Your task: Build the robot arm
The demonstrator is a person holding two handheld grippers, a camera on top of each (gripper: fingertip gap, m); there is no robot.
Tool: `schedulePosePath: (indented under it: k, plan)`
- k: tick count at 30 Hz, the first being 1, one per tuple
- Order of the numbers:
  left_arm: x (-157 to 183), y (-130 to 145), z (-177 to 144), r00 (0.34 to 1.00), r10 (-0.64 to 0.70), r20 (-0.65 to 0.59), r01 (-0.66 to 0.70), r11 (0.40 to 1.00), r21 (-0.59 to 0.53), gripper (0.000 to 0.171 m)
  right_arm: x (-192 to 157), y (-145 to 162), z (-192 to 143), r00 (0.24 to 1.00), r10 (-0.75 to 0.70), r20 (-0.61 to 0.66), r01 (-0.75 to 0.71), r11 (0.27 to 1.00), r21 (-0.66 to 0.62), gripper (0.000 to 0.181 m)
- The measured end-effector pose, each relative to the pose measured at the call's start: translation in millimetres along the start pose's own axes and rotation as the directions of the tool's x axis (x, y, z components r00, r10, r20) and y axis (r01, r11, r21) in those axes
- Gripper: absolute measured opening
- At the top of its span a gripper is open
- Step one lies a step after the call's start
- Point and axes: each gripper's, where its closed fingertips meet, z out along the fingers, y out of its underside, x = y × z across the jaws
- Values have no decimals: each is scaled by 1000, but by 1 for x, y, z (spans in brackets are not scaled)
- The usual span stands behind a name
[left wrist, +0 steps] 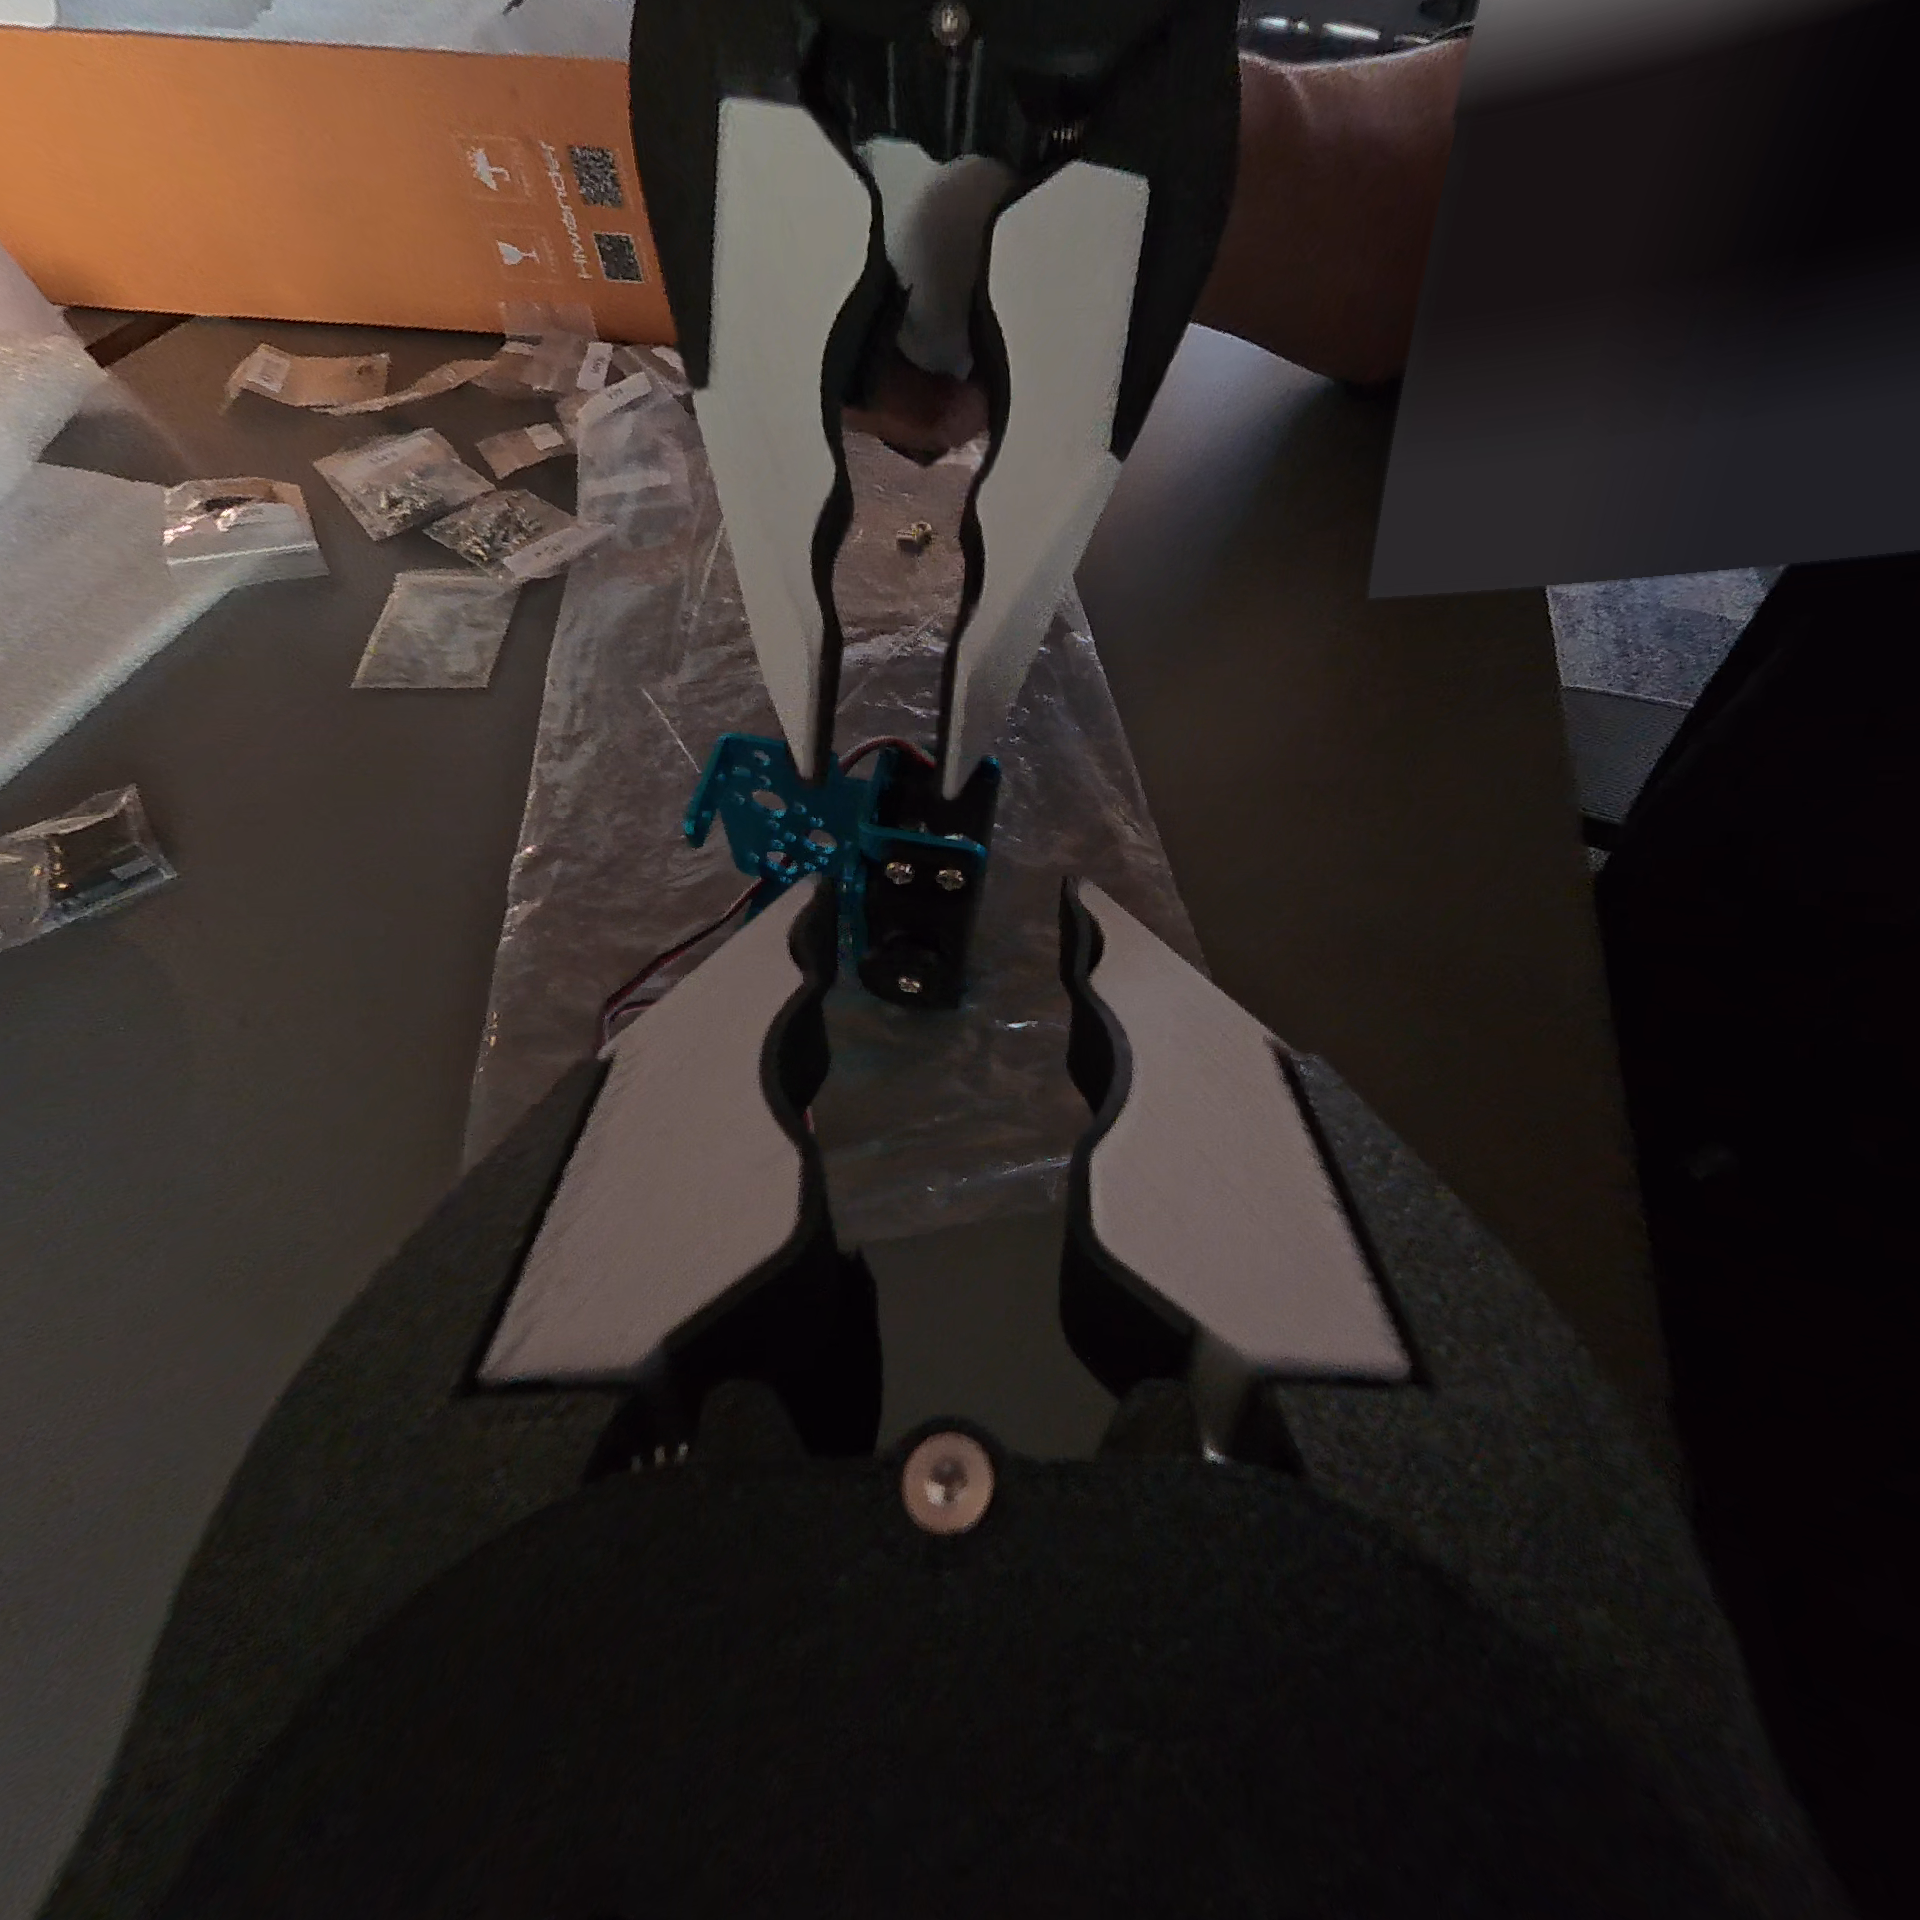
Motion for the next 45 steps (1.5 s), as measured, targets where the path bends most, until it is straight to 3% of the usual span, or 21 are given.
schedulePosePath:
  k: [20, 45]
  plan:
    - [-5, 0, 11, 995, 58, 75, -57, 998, -12, 29, 7, 6, 4, 997, -38, -67, 37, 999, -16, 21]
    - [-6, 0, 12, 994, 70, 87, -69, 997, -18, 28, 6, 6, 4, 998, -24, -52, 24, 1000, -18, 19]
